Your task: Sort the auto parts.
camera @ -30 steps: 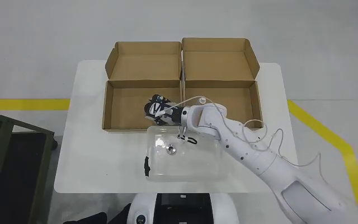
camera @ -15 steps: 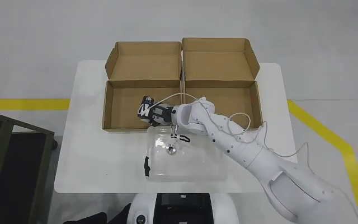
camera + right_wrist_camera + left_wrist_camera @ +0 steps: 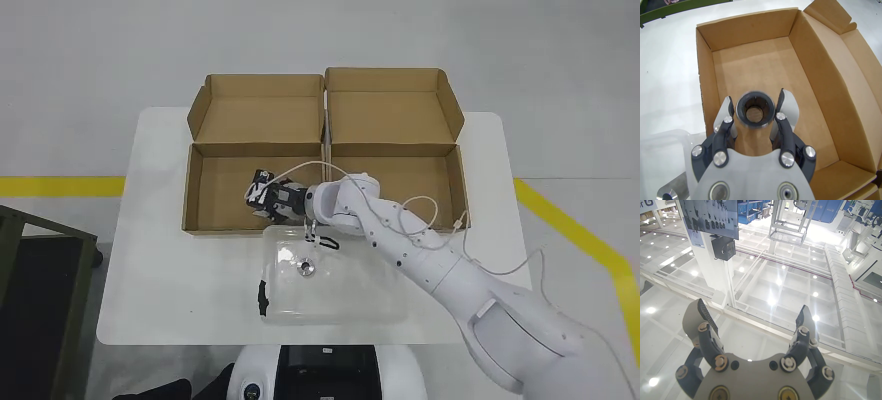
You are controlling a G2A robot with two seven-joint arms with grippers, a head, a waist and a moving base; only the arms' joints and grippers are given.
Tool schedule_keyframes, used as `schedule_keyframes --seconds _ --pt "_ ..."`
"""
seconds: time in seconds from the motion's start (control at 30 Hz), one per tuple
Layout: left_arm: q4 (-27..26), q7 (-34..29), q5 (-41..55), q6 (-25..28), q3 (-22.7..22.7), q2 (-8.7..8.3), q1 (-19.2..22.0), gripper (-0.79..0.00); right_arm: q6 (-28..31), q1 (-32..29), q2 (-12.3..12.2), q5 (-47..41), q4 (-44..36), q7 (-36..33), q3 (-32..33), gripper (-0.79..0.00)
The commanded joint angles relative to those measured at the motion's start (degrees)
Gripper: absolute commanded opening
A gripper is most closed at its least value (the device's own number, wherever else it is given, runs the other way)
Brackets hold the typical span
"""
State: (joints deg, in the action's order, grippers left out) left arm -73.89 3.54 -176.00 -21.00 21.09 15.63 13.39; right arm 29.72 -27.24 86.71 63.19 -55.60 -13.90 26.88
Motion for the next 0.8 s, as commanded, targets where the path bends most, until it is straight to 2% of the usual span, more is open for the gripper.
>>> schedule_keyframes --seconds 0.0,0.07,0.13,0.37,0.57,0.77 --pt "0.0 0.0 0.0 0.0 0.0 0.00 0.0 0.000 0.2 0.1 0.2 0.3 0.4 0.0 0.3 -0.185" --pt "0.0 0.0 0.0 0.0 0.0 0.00 0.0 0.000 0.2 0.3 0.3 0.6 0.6 0.2 0.8 -0.114" --pt "0.0 0.0 0.0 0.0 0.0 0.00 0.0 0.000 0.0 0.5 0.4 0.7 0.4 0.7 1.5 -0.080" --pt "0.0 0.0 0.0 0.0 0.0 0.00 0.0 0.000 0.9 0.7 -0.8 1.7 -4.2 1.3 6.0 -0.034" --pt "0.0 0.0 0.0 0.0 0.0 0.00 0.0 0.000 3.6 -2.4 -3.1 3.1 -14.4 -2.6 10.8 -0.012" --pt "0.0 0.0 0.0 0.0 0.0 0.00 0.0 0.000 6.8 -8.3 -5.8 4.2 -26.6 -8.7 16.1 0.000"
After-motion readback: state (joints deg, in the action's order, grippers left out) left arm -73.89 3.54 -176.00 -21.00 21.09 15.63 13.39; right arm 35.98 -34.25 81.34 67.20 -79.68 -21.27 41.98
